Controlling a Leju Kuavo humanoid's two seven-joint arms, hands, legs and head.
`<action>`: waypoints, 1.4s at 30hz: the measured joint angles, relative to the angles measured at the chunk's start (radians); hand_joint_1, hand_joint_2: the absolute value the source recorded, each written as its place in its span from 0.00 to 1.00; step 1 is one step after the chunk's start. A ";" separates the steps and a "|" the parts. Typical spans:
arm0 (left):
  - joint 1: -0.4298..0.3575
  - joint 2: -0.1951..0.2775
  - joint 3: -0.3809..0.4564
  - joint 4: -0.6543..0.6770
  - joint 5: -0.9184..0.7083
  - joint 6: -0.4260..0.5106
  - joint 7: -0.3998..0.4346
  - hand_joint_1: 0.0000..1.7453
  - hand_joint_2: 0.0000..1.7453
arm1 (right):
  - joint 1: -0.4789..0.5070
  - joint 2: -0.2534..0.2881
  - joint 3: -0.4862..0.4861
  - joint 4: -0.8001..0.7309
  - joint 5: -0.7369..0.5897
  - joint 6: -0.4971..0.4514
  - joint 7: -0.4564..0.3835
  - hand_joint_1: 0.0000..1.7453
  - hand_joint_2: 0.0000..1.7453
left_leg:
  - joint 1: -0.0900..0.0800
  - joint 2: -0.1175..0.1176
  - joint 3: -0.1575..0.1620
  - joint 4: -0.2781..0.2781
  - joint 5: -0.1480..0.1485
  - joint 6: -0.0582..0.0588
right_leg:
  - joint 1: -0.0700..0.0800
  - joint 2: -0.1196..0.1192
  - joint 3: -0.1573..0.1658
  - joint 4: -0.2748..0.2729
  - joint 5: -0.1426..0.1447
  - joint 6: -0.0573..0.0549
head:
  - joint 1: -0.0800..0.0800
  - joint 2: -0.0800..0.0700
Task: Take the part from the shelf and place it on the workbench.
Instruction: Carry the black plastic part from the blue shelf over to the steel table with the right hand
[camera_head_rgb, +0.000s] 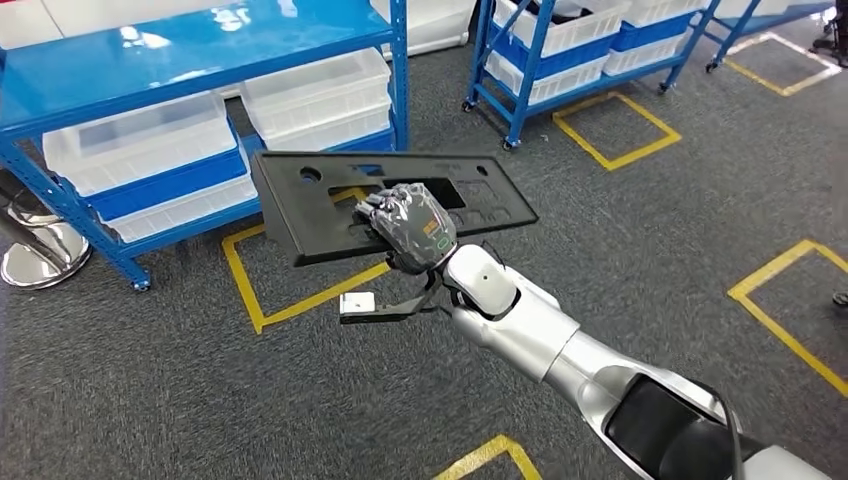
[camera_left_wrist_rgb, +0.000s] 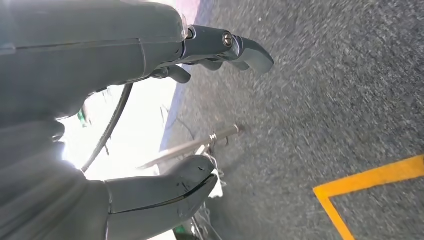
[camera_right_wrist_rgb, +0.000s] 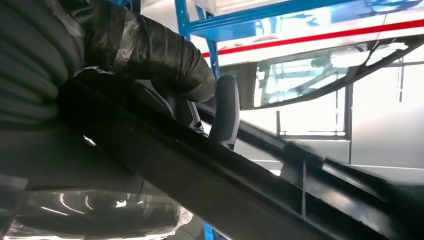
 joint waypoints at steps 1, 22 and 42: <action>0.001 0.000 0.000 0.000 0.000 0.000 -0.001 0.00 1.00 | 0.001 0.000 0.000 0.000 0.002 0.000 0.000 1.00 1.00 | -0.001 0.013 -0.004 0.002 0.001 0.001 | -0.003 -0.018 -0.028 0.066 -0.032 0.004 | 0.000 0.000; 0.005 0.005 0.000 0.000 0.010 -0.012 -0.004 0.00 1.00 | -0.020 -0.006 0.001 0.004 0.059 0.000 0.021 1.00 1.00 | -0.001 -0.048 -0.043 0.103 -0.037 -0.031 | 0.004 0.054 0.083 -0.133 0.070 -0.048 | 0.000 0.000; -0.008 0.006 -0.008 -0.006 0.028 -0.019 0.002 0.00 1.00 | -0.102 -0.013 0.030 0.013 0.150 0.051 0.041 1.00 1.00 | -0.004 0.119 -0.003 0.018 -0.016 -0.050 | -0.008 -0.074 0.086 -0.131 0.055 -0.017 | 0.001 0.000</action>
